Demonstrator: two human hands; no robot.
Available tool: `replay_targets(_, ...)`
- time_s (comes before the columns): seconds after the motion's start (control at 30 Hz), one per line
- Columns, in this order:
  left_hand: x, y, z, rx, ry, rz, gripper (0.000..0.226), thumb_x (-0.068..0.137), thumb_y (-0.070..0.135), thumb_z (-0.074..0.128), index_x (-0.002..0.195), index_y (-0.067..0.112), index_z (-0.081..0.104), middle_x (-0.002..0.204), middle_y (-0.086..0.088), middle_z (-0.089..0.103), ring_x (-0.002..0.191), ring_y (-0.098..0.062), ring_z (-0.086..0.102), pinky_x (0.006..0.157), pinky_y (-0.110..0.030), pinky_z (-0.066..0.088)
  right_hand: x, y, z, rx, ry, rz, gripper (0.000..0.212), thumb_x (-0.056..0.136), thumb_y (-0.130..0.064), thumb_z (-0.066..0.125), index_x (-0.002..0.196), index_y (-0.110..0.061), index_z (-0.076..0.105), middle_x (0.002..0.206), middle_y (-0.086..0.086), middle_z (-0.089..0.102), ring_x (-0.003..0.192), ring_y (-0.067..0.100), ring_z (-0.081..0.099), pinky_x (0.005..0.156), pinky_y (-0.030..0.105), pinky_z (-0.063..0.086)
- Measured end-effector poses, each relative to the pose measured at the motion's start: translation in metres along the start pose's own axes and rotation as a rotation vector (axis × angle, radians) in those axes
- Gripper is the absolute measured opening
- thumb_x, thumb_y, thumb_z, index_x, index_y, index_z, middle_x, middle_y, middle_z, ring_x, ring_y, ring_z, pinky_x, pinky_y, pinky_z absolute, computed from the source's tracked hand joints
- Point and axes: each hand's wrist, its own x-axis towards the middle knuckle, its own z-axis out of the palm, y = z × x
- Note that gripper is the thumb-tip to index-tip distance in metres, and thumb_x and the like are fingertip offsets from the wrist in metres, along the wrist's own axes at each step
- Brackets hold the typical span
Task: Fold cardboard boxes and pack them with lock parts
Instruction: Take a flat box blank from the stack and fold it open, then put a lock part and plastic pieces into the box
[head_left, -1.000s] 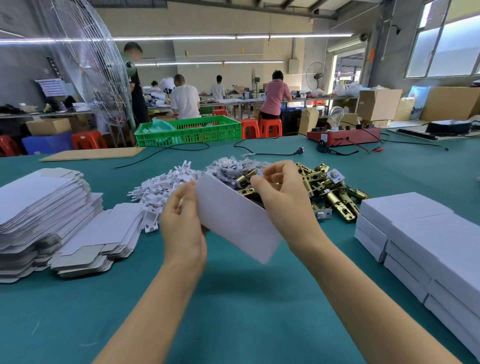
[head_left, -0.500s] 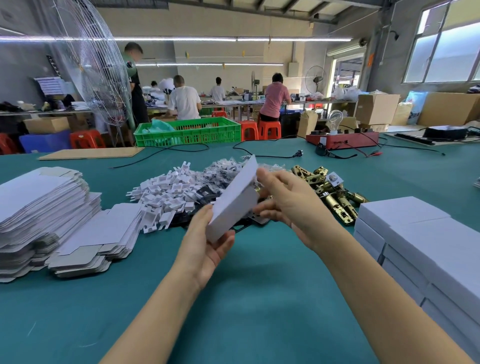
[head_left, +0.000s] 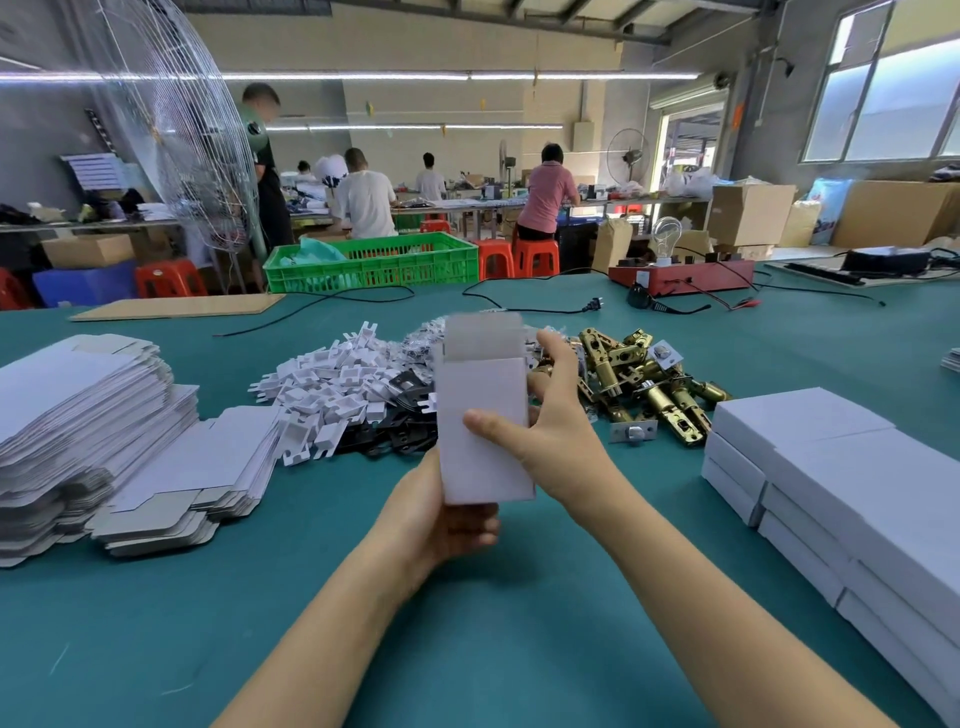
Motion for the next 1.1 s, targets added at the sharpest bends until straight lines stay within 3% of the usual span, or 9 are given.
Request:
replay_targets(0.07, 0.006, -0.010, 0.000, 0.246, 0.237, 0.300, 0.030, 0.105, 0.034, 0.040, 0.094, 0.030, 0.067, 0.097, -0.011, 0.074, 0.072, -0.009, 0.070, 0.067, -0.026, 0.057, -0.001, 0.006, 0.005, -0.010, 0.010, -0.023, 0.071, 0.084, -0.014, 0.072, 0.138, -0.025, 0.028, 0.114, -0.009, 0.056, 0.102, 0.008, 0.060, 0.092, 0.038, 0.051)
replay_targets(0.17, 0.006, -0.019, -0.003, 0.101, 0.247, 0.486, 0.042, 0.104, 0.044, 0.032, 0.120, 0.024, 0.065, 0.121, 0.003, 0.069, 0.114, -0.014, 0.063, 0.102, -0.041, 0.048, -0.002, 0.014, 0.011, 0.036, 0.010, -0.034, 0.043, 0.092, -0.015, 0.063, 0.129, -0.018, 0.042, 0.120, -0.001, 0.059, 0.108, 0.017, 0.059, 0.094, 0.044, 0.050)
replay_targets(0.27, 0.005, -0.019, -0.004, 0.100, 0.200, 0.583, 0.026, 0.099, 0.042, 0.044, 0.104, 0.026, 0.064, 0.098, 0.017, 0.072, 0.096, -0.004, 0.065, 0.083, -0.021, 0.052, -0.004, 0.021, 0.014, 0.142, -0.026, -0.032, 0.026, 0.096, -0.018, 0.055, 0.121, -0.024, 0.047, 0.110, -0.013, 0.064, 0.101, 0.011, 0.063, 0.084, 0.029, 0.054)
replay_targets(0.4, 0.008, -0.018, -0.008, 0.129, 0.158, 0.599, 0.032, 0.079, 0.044, 0.061, 0.098, 0.019, 0.059, 0.093, 0.004, 0.071, 0.086, -0.007, 0.068, 0.070, -0.021, 0.054, -0.006, 0.033, 0.010, 0.192, -0.024, 0.009, 0.020, 0.097, -0.019, 0.053, 0.113, -0.031, 0.050, 0.109, -0.007, 0.065, 0.090, 0.005, 0.064, 0.078, 0.024, 0.055)
replay_targets(0.5, 0.008, -0.018, -0.011, 0.139, 0.159, 0.590, 0.035, 0.073, 0.038, 0.071, 0.098, 0.018, 0.057, 0.090, 0.003, 0.073, 0.085, -0.010, 0.070, 0.067, -0.023, 0.056, -0.008, 0.039, 0.009, 0.229, -0.056, 0.044, 0.021, 0.096, -0.018, 0.055, 0.116, -0.026, 0.052, 0.112, 0.001, 0.066, 0.095, 0.009, 0.063, 0.081, 0.027, 0.054)
replay_targets(0.63, 0.010, -0.016, -0.020, 0.098, 0.072, 0.548, 0.049, 0.064, 0.030, 0.079, 0.108, 0.018, 0.061, 0.094, 0.000, 0.076, 0.086, -0.014, 0.073, 0.066, -0.023, 0.057, -0.009, 0.043, 0.013, 0.244, -0.103, 0.042, 0.023, 0.096, -0.019, 0.057, 0.114, -0.031, 0.054, 0.103, -0.009, 0.067, 0.092, 0.003, 0.064, 0.078, 0.022, 0.054)
replay_targets(0.8, 0.011, -0.018, -0.021, 0.188, 0.020, 0.510, 0.035, 0.074, 0.013, 0.081, 0.106, 0.023, 0.071, 0.098, 0.002, 0.076, 0.091, -0.013, 0.072, 0.069, -0.019, 0.056, -0.012, 0.048, 0.013, 0.218, -0.096, 0.053, 0.021, 0.091, -0.035, 0.058, 0.112, -0.038, 0.055, 0.098, -0.006, 0.067, 0.092, 0.007, 0.065, 0.078, 0.021, 0.053)
replay_targets(0.93, 0.014, -0.019, -0.020, 0.260, 0.119, 0.515, 0.032, 0.074, 0.012, 0.083, 0.098, 0.029, 0.071, 0.092, 0.011, 0.076, 0.086, -0.007, 0.071, 0.071, -0.021, 0.055, -0.014, 0.052, 0.008, 0.149, 0.051, 0.131, 0.045, 0.079, -0.059, 0.051, 0.098, -0.020, 0.061, 0.089, 0.001, 0.065, 0.084, 0.015, 0.062, 0.078, 0.031, 0.052)
replay_targets(1.1, 0.017, -0.020, -0.020, 0.249, 0.130, 0.506, 0.032, 0.072, 0.013, 0.084, 0.096, 0.030, 0.070, 0.091, 0.015, 0.075, 0.085, -0.004, 0.070, 0.068, -0.015, 0.054, 0.001, 0.052, -0.022, 0.205, 0.414, 0.258, 0.020, 0.096, -0.032, 0.053, 0.095, -0.013, 0.058, 0.081, 0.003, 0.063, 0.073, 0.011, 0.061, 0.066, 0.025, 0.052)
